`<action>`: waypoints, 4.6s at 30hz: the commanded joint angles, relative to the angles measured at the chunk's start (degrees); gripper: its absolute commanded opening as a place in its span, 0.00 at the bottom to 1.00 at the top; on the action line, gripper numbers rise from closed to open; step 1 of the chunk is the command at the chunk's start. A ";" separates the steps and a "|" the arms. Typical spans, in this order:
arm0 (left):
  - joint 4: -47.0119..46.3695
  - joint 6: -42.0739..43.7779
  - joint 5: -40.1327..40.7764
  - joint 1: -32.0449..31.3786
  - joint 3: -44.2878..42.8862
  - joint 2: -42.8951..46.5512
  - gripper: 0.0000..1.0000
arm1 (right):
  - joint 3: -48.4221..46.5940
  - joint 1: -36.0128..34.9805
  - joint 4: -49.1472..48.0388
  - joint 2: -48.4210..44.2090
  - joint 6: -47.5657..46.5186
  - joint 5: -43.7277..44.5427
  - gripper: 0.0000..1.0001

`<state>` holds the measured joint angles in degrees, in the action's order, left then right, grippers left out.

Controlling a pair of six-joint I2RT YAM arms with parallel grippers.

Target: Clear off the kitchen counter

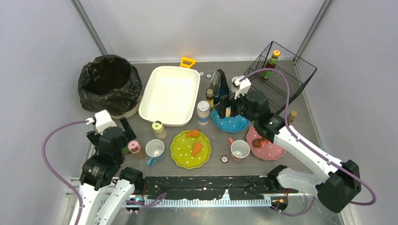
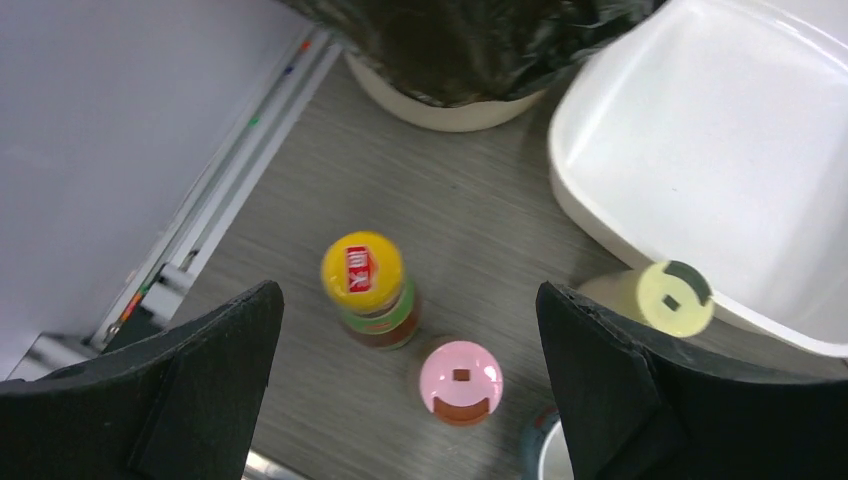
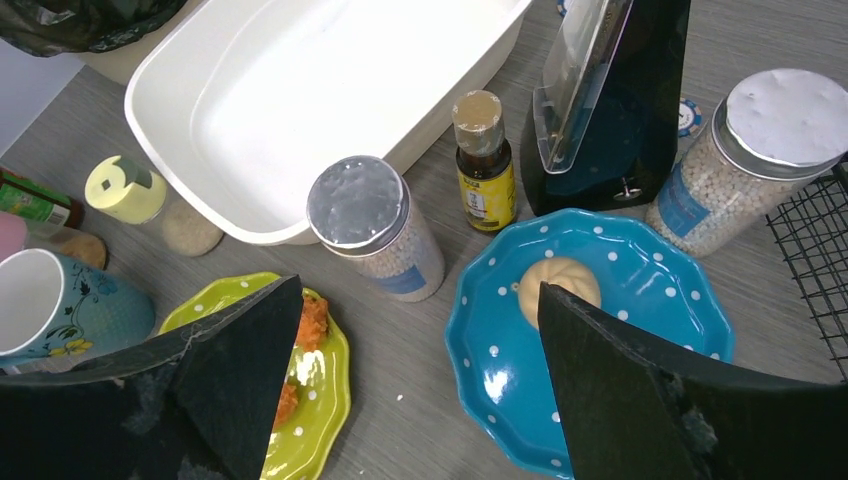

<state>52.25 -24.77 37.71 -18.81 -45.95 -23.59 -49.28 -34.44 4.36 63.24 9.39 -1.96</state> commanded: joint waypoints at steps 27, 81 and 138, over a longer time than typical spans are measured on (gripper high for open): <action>-12.71 -3.81 -7.91 18.54 7.88 -8.78 0.64 | 8.43 -0.19 -5.70 -15.63 -2.09 4.44 0.96; -9.83 6.33 -36.54 -19.94 -37.42 -34.23 0.00 | 11.01 -4.61 -14.88 -19.74 -4.19 -15.78 0.95; -24.64 -2.50 -21.60 -38.62 -41.23 -47.03 0.23 | 7.40 -27.53 -32.41 -4.08 -14.16 19.04 0.05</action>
<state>37.93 -28.12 13.41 -57.19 -85.69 -74.39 -40.91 -61.45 -26.94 61.71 -5.96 15.99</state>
